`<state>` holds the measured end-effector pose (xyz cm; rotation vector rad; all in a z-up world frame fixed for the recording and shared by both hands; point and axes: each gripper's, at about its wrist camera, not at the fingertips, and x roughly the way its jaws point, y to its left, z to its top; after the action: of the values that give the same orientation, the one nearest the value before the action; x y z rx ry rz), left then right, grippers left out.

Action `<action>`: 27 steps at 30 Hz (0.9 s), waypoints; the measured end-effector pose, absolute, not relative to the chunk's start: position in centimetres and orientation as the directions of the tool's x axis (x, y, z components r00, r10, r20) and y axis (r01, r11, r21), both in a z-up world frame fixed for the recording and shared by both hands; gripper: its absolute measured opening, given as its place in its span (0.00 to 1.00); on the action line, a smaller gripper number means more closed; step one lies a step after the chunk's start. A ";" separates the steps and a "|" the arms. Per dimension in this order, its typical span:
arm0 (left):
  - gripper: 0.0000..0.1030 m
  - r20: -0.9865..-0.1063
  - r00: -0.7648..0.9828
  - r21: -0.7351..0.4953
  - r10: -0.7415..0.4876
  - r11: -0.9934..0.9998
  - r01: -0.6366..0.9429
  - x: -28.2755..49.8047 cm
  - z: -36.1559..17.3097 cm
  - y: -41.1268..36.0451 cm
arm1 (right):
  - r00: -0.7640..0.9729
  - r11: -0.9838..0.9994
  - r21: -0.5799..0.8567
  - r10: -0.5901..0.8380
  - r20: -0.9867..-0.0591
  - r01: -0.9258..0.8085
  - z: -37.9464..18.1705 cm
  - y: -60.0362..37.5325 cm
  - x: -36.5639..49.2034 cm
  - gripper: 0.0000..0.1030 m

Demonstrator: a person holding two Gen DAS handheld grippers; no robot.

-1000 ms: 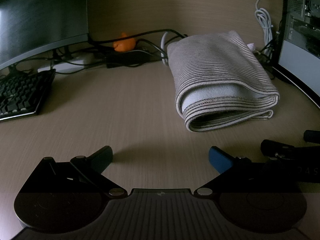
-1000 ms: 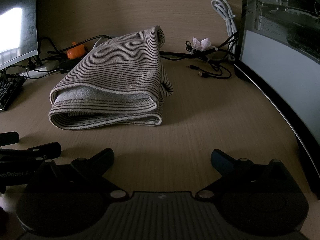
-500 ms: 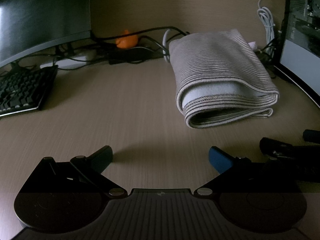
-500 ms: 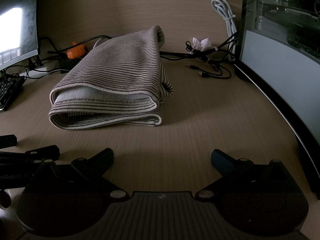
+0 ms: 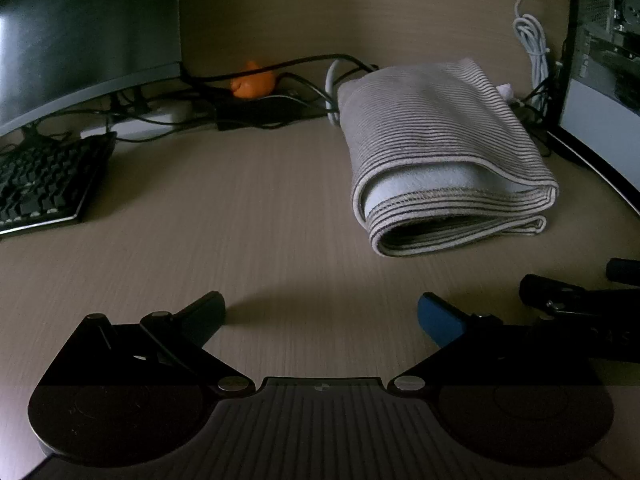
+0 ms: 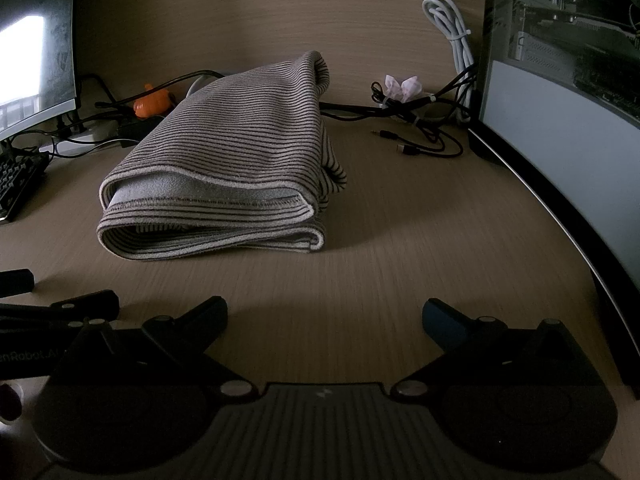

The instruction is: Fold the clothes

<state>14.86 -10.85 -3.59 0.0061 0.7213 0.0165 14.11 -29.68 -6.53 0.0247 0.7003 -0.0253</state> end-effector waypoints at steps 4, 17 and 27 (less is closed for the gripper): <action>1.00 -0.658 0.753 0.012 0.021 1.000 -0.017 14.9 -3.6 -10.9 | 0.765 0.999 0.014 -0.015 -0.644 0.031 -6.5 -29.7 14.1 1.00; 1.00 -0.649 0.759 0.013 0.064 0.997 -0.073 14.3 -3.7 -10.5 | 0.765 0.999 0.013 -0.015 -0.644 0.031 -6.5 -29.7 14.1 1.00; 1.00 -0.650 0.755 0.018 0.090 0.995 -0.102 14.5 -3.6 -10.5 | 0.766 0.999 0.012 -0.016 -0.643 0.031 -6.5 -29.6 14.1 1.00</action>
<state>14.46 -10.52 -3.64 -0.0186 0.7074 0.1048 14.08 -29.64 -6.52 0.0222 0.6984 -0.0252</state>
